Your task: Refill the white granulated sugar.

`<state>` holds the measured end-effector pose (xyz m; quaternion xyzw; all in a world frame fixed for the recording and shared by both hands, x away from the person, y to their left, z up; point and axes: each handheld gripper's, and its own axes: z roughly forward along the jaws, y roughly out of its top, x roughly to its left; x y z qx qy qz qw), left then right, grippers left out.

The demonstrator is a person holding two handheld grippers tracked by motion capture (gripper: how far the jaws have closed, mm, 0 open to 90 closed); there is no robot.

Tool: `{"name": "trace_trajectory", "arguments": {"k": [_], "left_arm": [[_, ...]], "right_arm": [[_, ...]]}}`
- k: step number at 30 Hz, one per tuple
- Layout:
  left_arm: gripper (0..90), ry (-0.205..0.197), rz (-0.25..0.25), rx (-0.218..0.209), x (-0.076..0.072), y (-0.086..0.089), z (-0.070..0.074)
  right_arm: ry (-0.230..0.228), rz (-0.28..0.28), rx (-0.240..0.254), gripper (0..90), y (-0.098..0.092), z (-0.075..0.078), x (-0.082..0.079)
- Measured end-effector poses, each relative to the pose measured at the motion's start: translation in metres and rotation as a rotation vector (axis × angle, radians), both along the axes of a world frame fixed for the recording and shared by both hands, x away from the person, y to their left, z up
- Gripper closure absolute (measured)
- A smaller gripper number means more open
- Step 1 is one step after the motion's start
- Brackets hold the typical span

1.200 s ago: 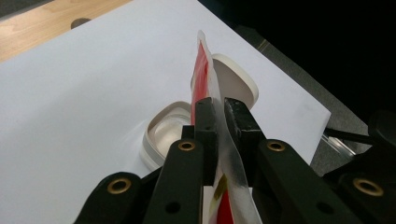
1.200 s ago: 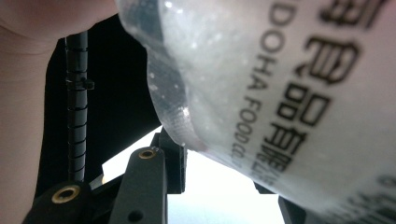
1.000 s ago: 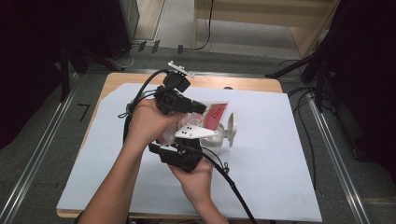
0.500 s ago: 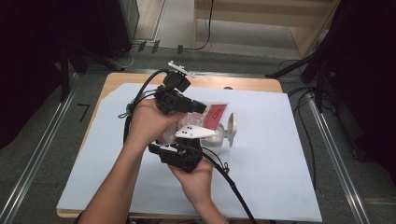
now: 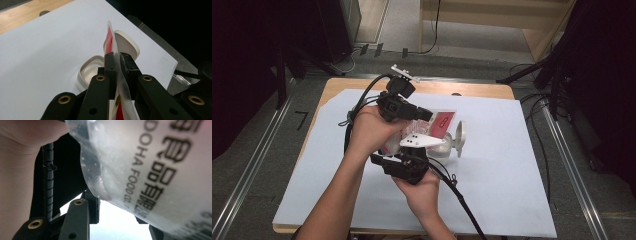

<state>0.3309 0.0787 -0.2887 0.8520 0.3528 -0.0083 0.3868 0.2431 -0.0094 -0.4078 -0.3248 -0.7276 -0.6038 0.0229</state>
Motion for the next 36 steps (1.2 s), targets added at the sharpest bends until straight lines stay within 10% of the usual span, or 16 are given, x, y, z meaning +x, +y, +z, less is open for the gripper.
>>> {"name": "trace_trajectory", "arguments": {"k": [36], "left_arm": [[86.4,-0.047,0.004,-0.054,0.0060,-0.0042,-0.0084]], "right_arm": [[-0.016,-0.079,-0.051,63.7,-0.0052,-0.0063,0.0099]]}}
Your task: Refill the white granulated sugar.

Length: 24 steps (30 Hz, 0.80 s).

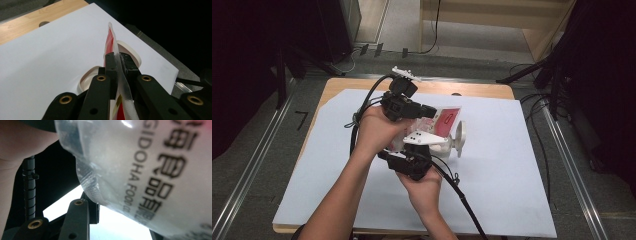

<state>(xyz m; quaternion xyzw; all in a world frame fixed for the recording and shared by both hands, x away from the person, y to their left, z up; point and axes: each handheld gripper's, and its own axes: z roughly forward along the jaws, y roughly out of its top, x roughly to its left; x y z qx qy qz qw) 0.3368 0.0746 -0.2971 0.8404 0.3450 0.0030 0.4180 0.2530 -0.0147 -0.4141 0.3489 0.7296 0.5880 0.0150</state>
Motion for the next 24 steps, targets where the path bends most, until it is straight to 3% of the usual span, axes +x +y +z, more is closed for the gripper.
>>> {"name": "trace_trajectory", "arguments": {"k": [12,22,24], "left_arm": [[86.3,0.005,0.002,0.027,0.003,-0.002,0.004],[86.3,0.011,-0.026,0.086,0.004,-0.005,0.013],[86.2,0.008,-0.013,0.072,0.003,-0.005,0.013]], "right_arm": [[0.020,0.006,0.023,63.3,0.003,0.003,0.002],[0.032,0.017,0.061,60.9,0.003,0.010,0.000],[0.024,0.024,0.055,61.7,0.003,0.010,-0.001]]}}
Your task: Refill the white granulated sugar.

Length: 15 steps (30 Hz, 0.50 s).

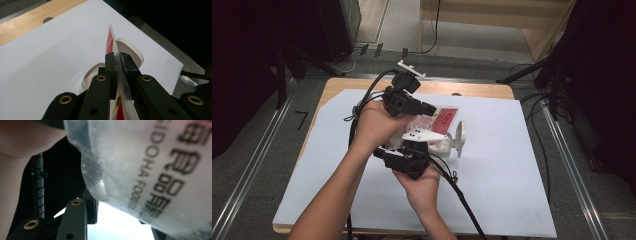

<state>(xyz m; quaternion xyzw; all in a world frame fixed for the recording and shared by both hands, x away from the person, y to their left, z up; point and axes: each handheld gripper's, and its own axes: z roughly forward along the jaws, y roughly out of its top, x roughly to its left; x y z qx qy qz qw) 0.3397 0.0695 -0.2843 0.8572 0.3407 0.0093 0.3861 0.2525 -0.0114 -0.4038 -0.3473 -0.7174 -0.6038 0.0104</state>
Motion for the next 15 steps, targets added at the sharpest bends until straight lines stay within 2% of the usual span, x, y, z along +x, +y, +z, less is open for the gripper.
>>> {"name": "trace_trajectory", "arguments": {"k": [6,12,15], "left_arm": [[86.3,-0.029,0.013,0.000,-0.005,0.002,0.001],[86.3,-0.037,0.036,-0.056,-0.004,0.012,-0.004],[86.3,-0.034,0.036,-0.064,-0.001,0.014,-0.006]], "right_arm": [[-0.011,0.001,-0.008,63.5,0.001,0.000,0.000],[-0.026,0.008,-0.038,63.6,0.004,-0.003,0.004],[-0.028,0.008,-0.046,63.6,0.007,-0.005,0.008]]}}
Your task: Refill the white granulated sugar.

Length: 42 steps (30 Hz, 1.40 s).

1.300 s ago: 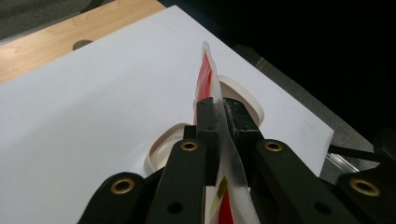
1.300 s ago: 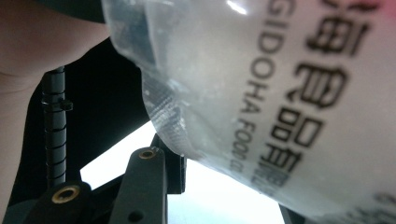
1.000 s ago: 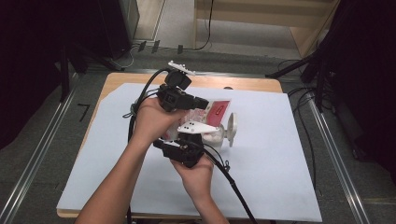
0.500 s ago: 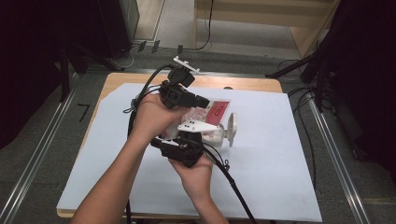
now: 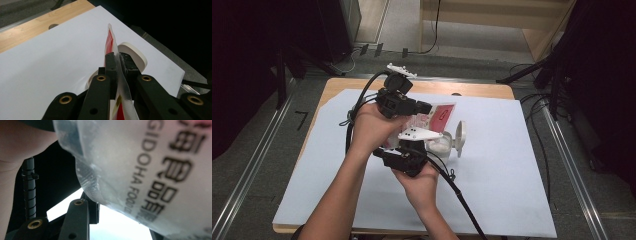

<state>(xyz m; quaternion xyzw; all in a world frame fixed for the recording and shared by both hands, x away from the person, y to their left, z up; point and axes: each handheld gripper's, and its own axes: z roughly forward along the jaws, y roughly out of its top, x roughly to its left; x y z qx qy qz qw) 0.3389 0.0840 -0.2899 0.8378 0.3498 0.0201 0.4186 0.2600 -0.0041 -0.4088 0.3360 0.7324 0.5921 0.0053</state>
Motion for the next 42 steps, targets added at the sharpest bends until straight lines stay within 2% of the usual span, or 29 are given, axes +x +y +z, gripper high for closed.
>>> {"name": "trace_trajectory", "arguments": {"k": [11,14,19,23,30,32,36,38,40,42], "left_arm": [[86.2,-0.003,-0.005,0.001,-0.002,0.002,0.003],[86.2,0.004,-0.009,0.006,-0.004,0.002,0.003],[86.2,0.014,-0.011,-0.011,-0.005,0.004,0.002],[86.2,0.024,-0.014,0.003,-0.004,0.004,0.000],[86.2,0.026,-0.021,-0.015,-0.005,0.004,0.000],[86.2,0.032,-0.023,-0.005,-0.005,0.003,-0.001],[86.1,0.046,-0.036,-0.015,-0.005,0.003,-0.001],[86.0,0.043,-0.047,-0.021,-0.007,0.003,0.002],[85.8,0.040,-0.044,-0.011,-0.007,0.001,0.000],[86.0,0.050,-0.039,-0.027,-0.006,0.002,-0.002]], "right_arm": [[-0.006,0.007,-0.009,63.5,0.002,0.003,-0.002],[-0.002,0.011,-0.017,63.4,0.002,0.004,-0.004],[-0.009,0.012,-0.035,63.5,0.003,0.005,-0.008],[0.000,0.014,-0.036,63.5,0.002,0.003,-0.008],[-0.002,0.012,-0.042,63.5,0.001,0.005,-0.011],[-0.003,0.014,-0.048,63.4,0.001,0.004,-0.011],[0.007,0.020,-0.053,63.2,0.000,0.005,-0.014],[-0.010,0.015,-0.055,63.3,0.000,0.007,-0.017],[-0.012,0.012,-0.056,63.5,0.000,0.005,-0.015],[-0.009,0.019,-0.053,63.6,-0.001,0.002,-0.013]]}}
